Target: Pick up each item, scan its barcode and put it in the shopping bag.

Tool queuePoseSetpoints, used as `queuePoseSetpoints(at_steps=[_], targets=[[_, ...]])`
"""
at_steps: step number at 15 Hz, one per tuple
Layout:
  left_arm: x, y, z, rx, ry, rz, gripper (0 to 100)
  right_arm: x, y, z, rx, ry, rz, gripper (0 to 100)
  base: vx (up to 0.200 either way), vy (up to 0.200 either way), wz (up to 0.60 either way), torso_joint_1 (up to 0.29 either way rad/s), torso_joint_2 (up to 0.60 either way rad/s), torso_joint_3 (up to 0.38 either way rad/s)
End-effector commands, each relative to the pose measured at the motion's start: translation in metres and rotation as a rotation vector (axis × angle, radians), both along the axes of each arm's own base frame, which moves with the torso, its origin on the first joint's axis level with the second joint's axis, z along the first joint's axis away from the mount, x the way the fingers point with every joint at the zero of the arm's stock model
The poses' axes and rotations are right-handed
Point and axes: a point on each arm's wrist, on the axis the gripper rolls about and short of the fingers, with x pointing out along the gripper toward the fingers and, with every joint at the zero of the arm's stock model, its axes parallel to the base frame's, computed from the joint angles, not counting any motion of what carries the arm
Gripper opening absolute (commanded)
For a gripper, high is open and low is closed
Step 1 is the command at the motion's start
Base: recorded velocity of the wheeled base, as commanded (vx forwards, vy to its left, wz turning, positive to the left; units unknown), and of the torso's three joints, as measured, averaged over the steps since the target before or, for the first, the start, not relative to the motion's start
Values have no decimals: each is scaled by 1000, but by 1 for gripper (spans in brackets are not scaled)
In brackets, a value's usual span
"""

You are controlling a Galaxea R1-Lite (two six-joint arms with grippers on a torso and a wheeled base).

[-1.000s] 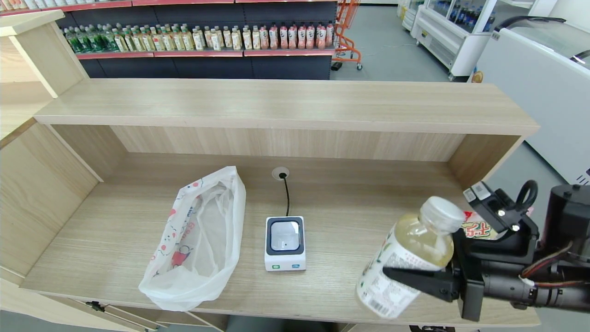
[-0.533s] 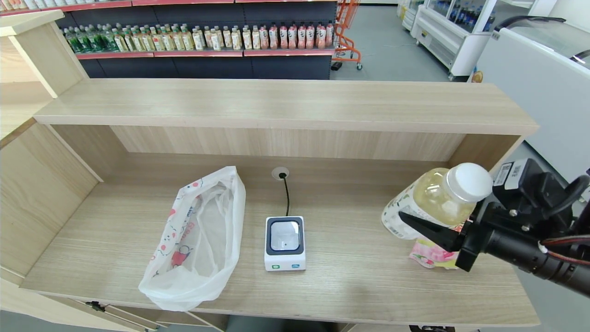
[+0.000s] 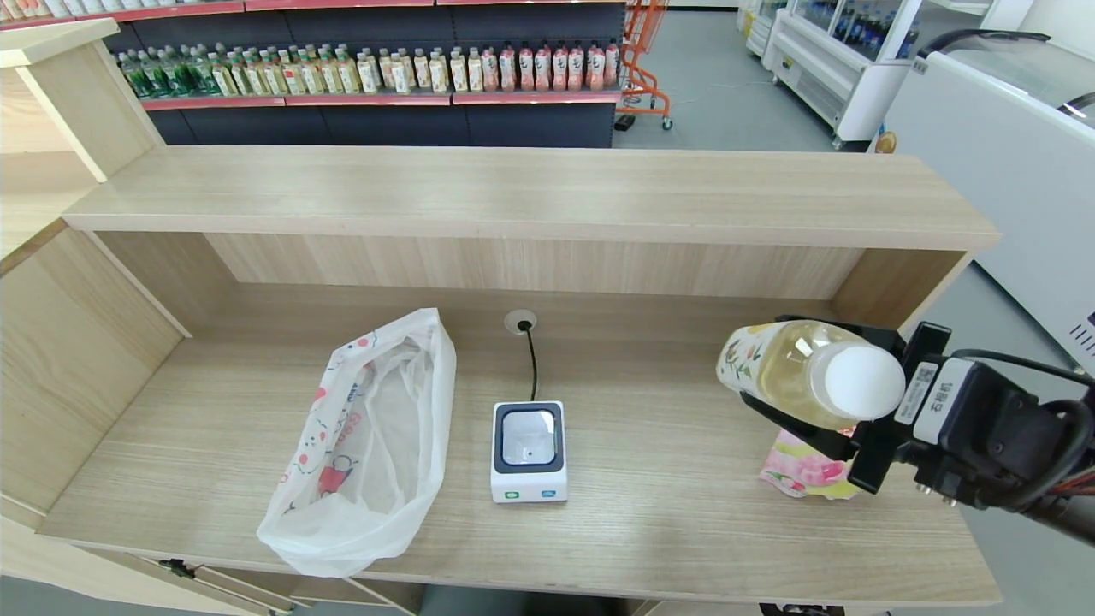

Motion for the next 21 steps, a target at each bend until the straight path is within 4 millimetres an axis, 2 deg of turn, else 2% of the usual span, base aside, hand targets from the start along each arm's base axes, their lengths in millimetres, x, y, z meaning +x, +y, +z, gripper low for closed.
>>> queuePoseSetpoints(at_steps=[1,7,13,16,21], targets=[[0,0,0,-1,0,0,100,-1,0,-2,-8,0,4,0,0,0,0,0,0,0],[0,0,0,-2,0,0,100,7,5,4,-6,-22,24,0,0,167,0,-1,3,3],[0,0,0,-4,0,0,100,29,8,-10,-37,31,109,0,0,200,0,4,0,2],[0,0,0,-1,0,0,100,59,-4,-25,-42,20,135,0,0,200,0,-1,1,1],[0,0,0,2,-1,0,100,102,-20,-58,-2,144,157,0,0,0,0,0,0,0]])
